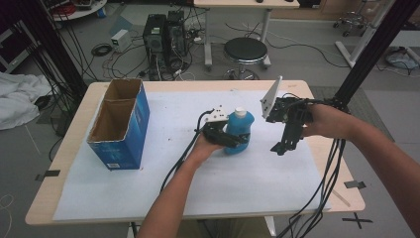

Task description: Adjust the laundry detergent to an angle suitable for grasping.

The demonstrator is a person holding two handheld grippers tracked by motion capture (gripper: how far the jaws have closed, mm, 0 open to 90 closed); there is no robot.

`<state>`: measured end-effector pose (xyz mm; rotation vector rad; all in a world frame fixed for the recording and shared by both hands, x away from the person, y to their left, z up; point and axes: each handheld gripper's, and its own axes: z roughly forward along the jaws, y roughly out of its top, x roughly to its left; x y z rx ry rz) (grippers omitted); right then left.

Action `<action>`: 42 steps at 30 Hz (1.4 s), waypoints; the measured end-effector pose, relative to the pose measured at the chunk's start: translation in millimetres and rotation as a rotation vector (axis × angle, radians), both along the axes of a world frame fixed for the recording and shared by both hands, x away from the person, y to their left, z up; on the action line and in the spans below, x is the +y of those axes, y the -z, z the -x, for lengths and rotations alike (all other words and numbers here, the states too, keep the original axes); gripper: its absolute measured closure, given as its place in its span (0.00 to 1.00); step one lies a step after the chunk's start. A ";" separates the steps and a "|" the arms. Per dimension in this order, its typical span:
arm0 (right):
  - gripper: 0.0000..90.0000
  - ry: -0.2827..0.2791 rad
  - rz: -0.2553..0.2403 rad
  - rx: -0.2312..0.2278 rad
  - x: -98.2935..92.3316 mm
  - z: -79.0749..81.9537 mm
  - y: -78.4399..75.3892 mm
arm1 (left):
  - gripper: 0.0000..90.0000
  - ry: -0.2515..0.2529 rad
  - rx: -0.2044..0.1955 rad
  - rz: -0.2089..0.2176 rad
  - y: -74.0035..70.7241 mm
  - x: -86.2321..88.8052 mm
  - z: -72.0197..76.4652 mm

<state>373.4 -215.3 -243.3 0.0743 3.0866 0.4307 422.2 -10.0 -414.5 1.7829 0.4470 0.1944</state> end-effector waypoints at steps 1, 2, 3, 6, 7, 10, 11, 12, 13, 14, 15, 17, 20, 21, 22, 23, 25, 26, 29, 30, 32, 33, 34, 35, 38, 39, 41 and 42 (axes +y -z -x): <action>0.02 0.000 0.000 -0.001 0.0 -0.1 0.0 | 0.19 0.001 -0.001 -0.004 0.0 -0.1 0.2; 0.02 -0.005 -0.004 -0.002 0.0 -0.6 0.1 | 0.19 0.001 -0.001 -0.003 0.0 -0.1 0.1; 0.02 -0.005 -0.005 -0.002 0.1 -0.6 0.1 | 0.20 0.000 0.000 0.002 0.3 0.2 0.2; 0.02 -0.005 -0.005 -0.002 0.4 -0.5 -0.1 | 0.24 -0.003 -0.002 0.005 0.3 0.8 0.2; 0.02 -0.007 -0.004 -0.003 0.3 -0.4 -0.2 | 0.27 0.000 -0.004 0.004 0.2 0.7 0.2; 0.02 -0.005 -0.007 -0.003 -0.5 -0.6 -0.4 | 0.30 -0.005 -0.010 0.003 -0.4 1.1 0.4; 0.02 -0.004 -0.007 -0.003 -0.7 -0.5 -0.6 | 0.31 -0.006 -0.012 0.003 -0.6 1.4 0.2; 0.02 -0.004 -0.007 -0.003 -0.7 -0.5 -0.6 | 0.31 -0.008 -0.009 0.008 -0.7 1.8 0.1; 0.02 -0.003 -0.007 -0.003 -0.8 -0.5 -0.6 | 0.31 -0.011 -0.010 0.009 -0.8 2.2 -0.2; 0.02 -0.003 -0.010 -0.003 -0.8 -0.3 -0.5 | 0.31 -0.013 -0.011 0.007 -0.8 2.2 -0.1; 0.02 -0.004 -0.010 -0.004 -0.7 -0.2 -0.5 | 0.31 -0.014 -0.011 0.007 -0.8 2.1 0.0; 0.02 -0.005 -0.010 -0.006 -0.5 0.0 -0.6 | 0.32 -0.009 -0.013 0.006 -0.9 1.8 0.4; 0.02 -0.006 -0.010 -0.006 -0.2 -0.2 -0.6 | 0.36 -0.008 -0.016 0.013 -0.8 1.0 0.9; 0.02 -0.006 -0.010 -0.006 -0.2 -0.2 -0.6 | 0.38 -0.008 -0.018 0.013 -0.8 0.9 0.9; 0.02 -0.002 -0.007 -0.004 -0.2 0.2 -0.8 | 0.39 -0.007 -0.017 0.012 -0.4 0.6 1.1; 0.02 -0.007 -0.010 -0.006 -0.1 -0.2 -0.6 | 0.41 -0.005 -0.018 0.010 -0.2 0.6 1.2; 0.02 -0.009 -0.010 -0.006 0.0 -0.2 -0.6 | 0.44 -0.004 -0.021 0.011 0.1 0.7 1.5; 0.02 -0.007 -0.010 -0.006 -0.1 -0.1 -0.6 | 0.46 -0.003 -0.023 0.013 0.1 0.3 2.0; 0.02 -0.005 -0.011 -0.006 -0.4 -0.1 -0.7 | 0.48 -0.007 -0.029 0.010 -0.1 0.4 2.6; 0.02 -0.005 -0.011 -0.006 -0.5 -0.2 -0.6 | 0.48 -0.006 -0.029 0.012 0.0 0.4 2.6; 0.02 -0.005 -0.010 -0.006 -0.6 -0.1 -0.6 | 0.48 -0.007 -0.029 0.014 0.2 0.4 2.7; 0.02 -0.007 -0.010 -0.006 -0.9 -0.3 -0.5 | 0.48 -0.007 -0.030 0.014 0.2 0.4 2.8; 0.02 -0.001 -0.009 -0.004 -1.3 -0.2 -0.9 | 0.48 -0.006 -0.030 0.014 0.2 0.5 2.7; 0.02 0.003 -0.009 -0.004 -1.6 0.1 -1.3 | 0.48 -0.006 -0.031 0.014 0.2 0.6 2.8; 0.02 -0.006 -0.012 -0.006 -2.0 -0.3 -1.0 | 0.48 -0.009 -0.028 0.016 0.5 0.7 2.8; 0.02 -0.004 -0.011 -0.005 -2.2 -0.3 -0.9 | 0.49 -0.009 -0.028 0.018 0.6 0.7 2.9; 0.02 -0.004 -0.014 -0.006 -2.3 -0.2 -0.7 | 0.49 -0.012 -0.027 0.018 0.5 0.8 3.0; 0.02 -0.004 -0.014 -0.005 -2.3 -0.1 -0.7 | 0.49 -0.011 -0.030 0.016 0.4 0.7 3.1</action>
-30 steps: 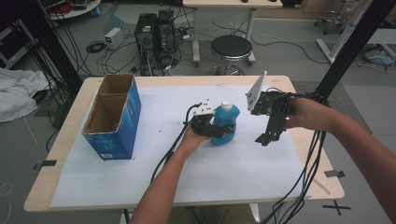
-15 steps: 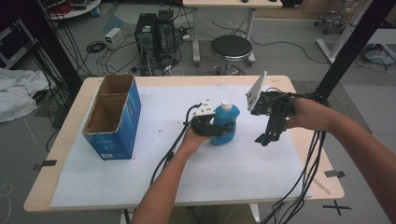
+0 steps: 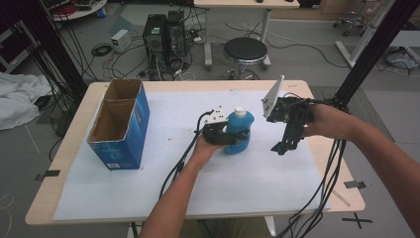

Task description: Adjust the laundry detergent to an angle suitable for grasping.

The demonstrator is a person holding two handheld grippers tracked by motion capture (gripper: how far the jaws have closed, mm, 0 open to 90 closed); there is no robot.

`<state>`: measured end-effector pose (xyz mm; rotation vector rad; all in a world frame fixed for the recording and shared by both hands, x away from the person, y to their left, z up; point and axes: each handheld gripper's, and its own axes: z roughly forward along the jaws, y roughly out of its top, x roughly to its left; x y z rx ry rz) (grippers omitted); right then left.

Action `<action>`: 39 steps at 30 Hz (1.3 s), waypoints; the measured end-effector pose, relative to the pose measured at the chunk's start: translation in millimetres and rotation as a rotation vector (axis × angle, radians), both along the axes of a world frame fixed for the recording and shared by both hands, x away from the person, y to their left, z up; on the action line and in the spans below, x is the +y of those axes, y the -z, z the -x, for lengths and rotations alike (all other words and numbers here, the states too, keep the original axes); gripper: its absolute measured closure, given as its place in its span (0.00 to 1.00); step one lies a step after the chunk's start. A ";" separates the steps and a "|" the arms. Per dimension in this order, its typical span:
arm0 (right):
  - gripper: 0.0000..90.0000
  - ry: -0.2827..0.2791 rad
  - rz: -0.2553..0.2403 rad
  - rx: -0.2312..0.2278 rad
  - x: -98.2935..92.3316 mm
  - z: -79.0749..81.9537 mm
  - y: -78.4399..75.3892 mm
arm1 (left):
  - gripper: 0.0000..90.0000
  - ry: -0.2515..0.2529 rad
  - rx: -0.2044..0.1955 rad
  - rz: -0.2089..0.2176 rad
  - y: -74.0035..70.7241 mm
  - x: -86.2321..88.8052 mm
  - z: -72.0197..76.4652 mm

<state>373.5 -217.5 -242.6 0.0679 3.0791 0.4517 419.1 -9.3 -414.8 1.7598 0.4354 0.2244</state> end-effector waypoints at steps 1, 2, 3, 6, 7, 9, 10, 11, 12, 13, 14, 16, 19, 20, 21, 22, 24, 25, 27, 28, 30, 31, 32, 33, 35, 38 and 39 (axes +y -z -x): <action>0.02 -0.001 0.002 0.001 0.1 0.0 -0.2 | 0.49 -0.001 -0.002 -0.002 -0.3 -0.2 0.3; 0.02 0.000 0.003 0.001 0.2 0.0 -0.1 | 0.49 -0.001 -0.004 -0.005 -0.6 -0.2 0.7; 0.02 0.000 0.003 0.001 0.2 0.0 -0.1 | 0.49 0.001 -0.006 -0.008 -0.9 -0.2 0.9; 0.02 0.007 -0.001 0.001 -0.3 0.3 -0.4 | 0.49 0.010 -0.007 0.002 -3.5 0.5 2.5; 0.02 0.009 -0.001 0.000 -0.4 0.5 -0.6 | 0.49 0.013 -0.012 0.005 -5.2 1.3 3.1; 0.02 0.011 0.002 0.000 -0.8 0.8 -0.7 | 0.49 0.017 -0.027 0.012 -9.7 3.4 5.1; 0.02 0.002 0.000 -0.002 -0.9 0.4 -0.7 | 0.49 0.021 -0.033 0.016 -12.4 5.0 6.3; 0.02 0.003 0.002 -0.002 -1.0 0.8 -0.9 | 0.49 0.025 -0.038 0.020 -15.2 7.0 7.5; 0.02 0.003 0.000 -0.004 -1.2 1.1 -1.0 | 0.49 0.031 -0.044 0.022 -18.0 9.0 9.0; 0.02 0.002 0.000 -0.005 -1.3 1.3 -1.2 | 0.49 0.036 -0.049 0.022 -20.8 11.0 10.6; 0.02 0.004 0.000 -0.005 -1.4 1.7 -1.3 | 0.49 0.042 -0.057 0.020 -23.4 13.4 11.9; 0.02 0.010 0.004 -0.003 -1.4 3.1 -1.7 | 0.49 0.054 -0.065 0.020 -28.1 18.0 14.5; 0.02 0.006 0.001 -0.005 -0.7 4.6 -1.5 | 0.49 0.073 -0.080 0.015 -35.6 25.5 20.1; 0.02 0.002 0.001 -0.006 -0.3 5.1 -1.3 | 0.49 0.079 -0.085 0.012 -38.1 28.1 22.0; 0.02 0.006 0.006 -0.004 -0.1 6.1 -1.4 | 0.49 0.084 -0.090 0.010 -40.4 30.7 23.6; 0.02 0.003 0.003 -0.006 0.2 6.4 -1.1 | 0.49 0.092 -0.097 0.007 -42.5 33.4 25.0; 0.02 0.000 0.002 -0.008 0.7 7.6 -1.0 | 0.49 0.105 -0.095 0.011 -45.7 38.3 28.0; 0.02 0.001 0.001 -0.009 1.0 8.1 -0.9 | 0.49 0.111 -0.096 0.009 -47.1 40.7 29.2; 0.02 -0.001 -0.001 -0.010 1.3 9.2 -0.7 | 0.49 0.128 -0.096 0.006 -49.0 44.6 31.7; 0.02 -0.001 0.000 -0.009 1.5 9.7 -0.7 | 0.49 0.137 -0.095 0.003 -49.6 46.0 32.9; 0.02 0.003 -0.002 -0.009 1.8 10.8 0.1 | 0.50 0.156 -0.093 -0.004 -50.3 48.9 35.1; 0.02 0.000 -0.004 -0.007 1.9 10.9 0.7 | 0.50 0.165 -0.092 -0.006 -50.4 50.1 35.9; 0.02 -0.002 -0.002 -0.007 2.0 11.3 1.0 | 0.50 0.178 -0.092 -0.009 -50.4 51.5 36.6; 0.02 0.000 -0.005 -0.006 2.1 11.7 1.5 | 0.50 0.192 -0.089 -0.010 -50.4 52.6 37.0; 0.02 -0.002 -0.004 -0.004 2.3 11.9 2.0 | 0.50 0.222 -0.082 -0.012 -50.1 54.1 37.4; 0.02 -0.004 -0.006 -0.003 2.7 12.1 2.8 | 0.50 0.257 -0.077 -0.015 -49.0 55.4 37.0; 0.02 -0.001 -0.005 -0.002 2.8 12.4 2.8 | 0.50 0.267 -0.073 -0.019 -48.3 55.4 36.2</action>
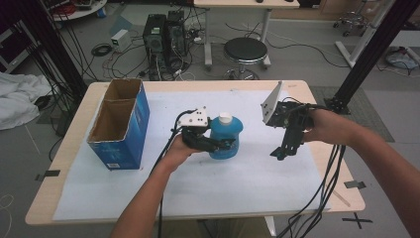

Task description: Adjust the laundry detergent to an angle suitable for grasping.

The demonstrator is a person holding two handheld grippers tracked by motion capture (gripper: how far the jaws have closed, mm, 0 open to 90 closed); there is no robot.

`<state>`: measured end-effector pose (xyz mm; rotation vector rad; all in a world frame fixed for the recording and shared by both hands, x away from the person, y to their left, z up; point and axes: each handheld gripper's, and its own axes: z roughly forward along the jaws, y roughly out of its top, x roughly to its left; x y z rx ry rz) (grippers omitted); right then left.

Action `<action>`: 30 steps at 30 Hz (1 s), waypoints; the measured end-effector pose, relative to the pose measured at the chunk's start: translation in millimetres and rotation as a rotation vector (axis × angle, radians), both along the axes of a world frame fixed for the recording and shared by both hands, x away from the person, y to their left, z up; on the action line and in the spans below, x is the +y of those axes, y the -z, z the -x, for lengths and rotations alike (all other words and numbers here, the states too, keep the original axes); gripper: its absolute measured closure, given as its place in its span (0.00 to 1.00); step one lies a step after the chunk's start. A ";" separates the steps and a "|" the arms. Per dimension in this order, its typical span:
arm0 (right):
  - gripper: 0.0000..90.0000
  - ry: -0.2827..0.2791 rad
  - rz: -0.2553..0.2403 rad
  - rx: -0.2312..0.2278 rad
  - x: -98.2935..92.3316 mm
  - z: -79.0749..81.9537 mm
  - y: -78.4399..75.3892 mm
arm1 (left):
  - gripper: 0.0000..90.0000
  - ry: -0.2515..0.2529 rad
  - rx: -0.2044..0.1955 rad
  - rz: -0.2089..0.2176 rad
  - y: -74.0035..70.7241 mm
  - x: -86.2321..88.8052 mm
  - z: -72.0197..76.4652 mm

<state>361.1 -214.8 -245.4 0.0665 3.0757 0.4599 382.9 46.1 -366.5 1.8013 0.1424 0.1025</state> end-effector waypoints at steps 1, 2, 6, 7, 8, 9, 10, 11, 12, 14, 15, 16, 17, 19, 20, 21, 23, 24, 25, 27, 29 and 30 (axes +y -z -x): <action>0.02 -0.002 -0.001 0.000 0.1 -0.2 0.3 | 0.50 0.009 0.002 -0.005 1.0 -0.4 -0.8; 0.02 -0.002 0.000 0.000 0.1 -0.2 0.3 | 0.50 0.018 0.001 -0.011 2.2 -0.9 -1.8; 0.02 0.000 -0.003 0.000 -0.3 -0.4 -0.1 | 0.50 0.066 0.021 -0.028 9.4 -5.5 -7.0; 0.02 0.000 -0.004 0.000 -0.4 -0.4 -0.1 | 0.50 0.079 0.020 -0.037 11.2 -7.0 -7.8; 0.02 0.001 -0.004 0.000 -0.6 -0.4 -0.1 | 0.50 0.089 0.024 -0.045 13.1 -8.6 -8.6; 0.02 0.002 -0.005 -0.001 -0.9 -0.5 0.0 | 0.50 0.102 0.025 -0.054 14.9 -9.9 -9.4; 0.02 0.008 -0.004 0.003 -1.1 -0.4 0.0 | 0.50 0.113 0.027 -0.057 16.6 -11.2 -9.8; 0.02 0.006 -0.005 0.002 -1.3 -0.8 0.2 | 0.50 0.126 0.028 -0.061 18.1 -12.5 -10.2; 0.02 0.002 -0.007 0.001 -1.4 -1.4 0.4 | 0.50 0.134 0.033 -0.059 19.2 -14.1 -10.4; 0.02 0.004 -0.007 0.002 -1.7 -1.9 1.1 | 0.50 0.152 0.030 -0.062 20.7 -16.7 -10.4; 0.02 0.006 -0.006 0.003 -1.8 -2.2 1.3 | 0.50 0.157 0.031 -0.062 21.4 -18.1 -10.5; 0.02 0.005 -0.006 0.003 -1.8 -2.6 1.3 | 0.50 0.162 0.028 -0.068 22.0 -19.3 -10.5; 0.02 0.007 -0.007 0.004 -1.7 -2.7 1.3 | 0.50 0.166 0.029 -0.073 22.9 -20.7 -10.3; 0.02 0.004 -0.009 0.003 -1.6 -2.9 1.3 | 0.50 0.179 0.030 -0.085 24.7 -22.9 -10.5; 0.02 0.003 -0.009 0.002 -1.6 -2.9 1.4 | 0.51 0.185 0.032 -0.089 26.0 -23.8 -10.7; 0.02 0.003 -0.009 0.002 -1.7 -2.9 1.5 | 0.51 0.190 0.035 -0.092 27.2 -24.8 -10.7; 0.02 0.004 -0.011 0.005 -2.2 -3.4 2.1 | 0.51 0.197 0.033 -0.096 29.2 -26.7 -11.2; 0.02 0.006 -0.009 0.005 -2.4 -3.4 2.4 | 0.51 0.202 0.034 -0.098 30.0 -27.4 -11.7; 0.02 0.006 -0.007 0.005 -2.5 -3.4 2.7 | 0.51 0.205 0.036 -0.096 30.9 -28.2 -11.7; 0.02 0.006 -0.008 0.007 -2.5 -3.1 2.7 | 0.51 0.216 0.040 -0.098 32.4 -29.5 -12.3; 0.02 0.006 -0.009 0.007 -2.4 -3.0 2.6 | 0.51 0.223 0.038 -0.103 33.9 -30.5 -12.8; 0.02 0.011 -0.005 0.008 -2.5 -2.7 2.4 | 0.51 0.226 0.041 -0.098 34.3 -30.2 -13.0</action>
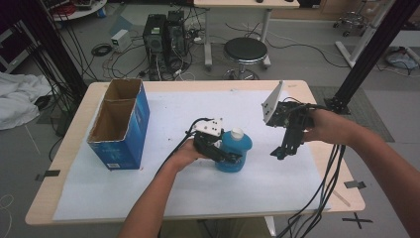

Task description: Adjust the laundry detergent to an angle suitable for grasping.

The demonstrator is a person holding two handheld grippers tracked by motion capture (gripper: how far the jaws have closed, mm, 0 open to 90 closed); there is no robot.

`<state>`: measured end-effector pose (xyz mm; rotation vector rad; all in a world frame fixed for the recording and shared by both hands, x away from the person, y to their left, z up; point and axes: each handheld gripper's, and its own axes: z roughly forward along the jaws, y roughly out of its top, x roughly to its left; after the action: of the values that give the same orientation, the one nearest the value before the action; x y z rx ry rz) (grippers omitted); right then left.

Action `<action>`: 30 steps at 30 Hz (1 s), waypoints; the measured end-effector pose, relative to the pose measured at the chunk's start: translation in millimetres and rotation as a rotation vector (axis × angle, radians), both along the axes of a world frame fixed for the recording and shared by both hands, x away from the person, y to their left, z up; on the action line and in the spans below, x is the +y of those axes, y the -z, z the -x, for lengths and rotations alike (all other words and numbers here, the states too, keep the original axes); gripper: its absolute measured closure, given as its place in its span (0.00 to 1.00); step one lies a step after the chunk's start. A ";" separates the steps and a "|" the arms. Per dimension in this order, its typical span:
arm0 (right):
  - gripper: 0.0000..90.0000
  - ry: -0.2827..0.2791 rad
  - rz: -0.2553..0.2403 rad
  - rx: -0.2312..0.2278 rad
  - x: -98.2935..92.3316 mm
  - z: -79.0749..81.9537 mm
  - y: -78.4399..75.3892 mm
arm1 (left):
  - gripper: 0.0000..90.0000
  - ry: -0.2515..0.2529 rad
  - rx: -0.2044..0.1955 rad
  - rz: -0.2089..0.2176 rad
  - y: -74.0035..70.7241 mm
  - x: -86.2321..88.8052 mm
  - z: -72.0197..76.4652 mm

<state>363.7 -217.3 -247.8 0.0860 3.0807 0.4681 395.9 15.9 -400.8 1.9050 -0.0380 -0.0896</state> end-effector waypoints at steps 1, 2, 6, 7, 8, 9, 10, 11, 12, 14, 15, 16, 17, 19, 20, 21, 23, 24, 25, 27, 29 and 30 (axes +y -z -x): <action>0.02 0.000 0.000 0.000 0.0 0.0 0.1 | 0.51 -0.001 0.002 0.000 0.5 0.2 -0.7; 0.02 -0.005 -0.001 -0.002 0.0 -0.2 0.2 | 0.51 -0.001 0.006 -0.002 0.7 0.8 -1.4; 0.02 -0.004 0.001 -0.002 0.5 0.1 0.1 | 0.50 0.009 0.009 0.007 2.6 2.6 -3.3; 0.02 -0.002 0.002 -0.001 0.5 0.1 0.0 | 0.50 0.010 0.011 0.007 2.9 3.3 -4.0; 0.02 0.001 0.004 -0.002 0.7 0.3 0.0 | 0.50 0.007 0.016 0.007 3.3 4.1 -4.7; 0.02 0.003 0.005 0.000 0.9 0.4 0.2 | 0.49 0.005 0.020 0.008 3.7 4.9 -5.1; 0.02 -0.005 0.001 -0.003 1.2 -0.1 0.5 | 0.49 0.002 0.027 0.004 3.8 5.7 -5.2; 0.02 -0.005 0.001 -0.003 1.3 -0.1 0.6 | 0.49 0.003 0.022 0.001 3.7 6.5 -4.9; 0.02 -0.006 0.002 -0.002 1.4 -0.2 0.5 | 0.49 -0.002 0.023 -0.003 3.3 6.9 -4.4; 0.02 -0.002 0.004 -0.001 1.8 0.0 0.6 | 0.48 -0.019 0.028 -0.020 2.1 6.5 -2.4; 0.02 -0.005 0.001 -0.003 2.1 -0.4 1.0 | 0.48 -0.030 0.038 -0.030 1.9 5.8 -1.7; 0.02 -0.006 0.001 -0.003 2.3 -0.5 1.1 | 0.47 -0.038 0.054 -0.037 2.5 5.1 -1.7; 0.02 -0.006 0.000 -0.003 2.5 -0.5 1.2 | 0.44 -0.044 0.063 -0.043 3.4 4.6 -1.7; 0.02 -0.008 0.001 -0.005 2.6 0.1 1.0 | 0.39 -0.052 0.067 -0.060 4.5 3.9 -1.3; 0.02 -0.005 0.002 -0.005 2.2 0.6 1.0 | 0.35 -0.056 0.072 -0.059 4.5 3.8 -0.9; 0.02 -0.006 0.004 -0.005 1.6 0.5 0.8 | 0.34 -0.054 0.071 -0.058 4.0 4.1 -0.7; 0.02 0.000 0.002 -0.005 0.4 0.8 0.6 | 0.33 -0.067 0.076 -0.054 2.9 4.1 0.2; 0.02 -0.001 0.003 -0.007 -0.1 0.6 0.5 | 0.28 -0.075 0.084 -0.056 2.6 4.4 0.3; 0.02 0.000 0.001 -0.007 -0.3 0.8 0.5 | 0.27 -0.076 0.090 -0.059 2.5 5.2 0.2; 0.02 -0.001 0.002 -0.008 -0.2 1.2 0.3 | 0.27 -0.082 0.094 -0.059 2.0 7.2 0.8; 0.02 0.001 0.001 -0.009 0.3 2.0 0.3 | 0.27 -0.093 0.093 -0.056 0.7 9.5 2.0; 0.02 -0.001 0.000 -0.009 0.4 2.2 0.2 | 0.27 -0.096 0.089 -0.057 -0.3 10.7 2.7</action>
<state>361.6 -216.9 -248.0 0.0816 3.0721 0.4668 393.2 26.5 -400.5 1.9546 0.1179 -0.1112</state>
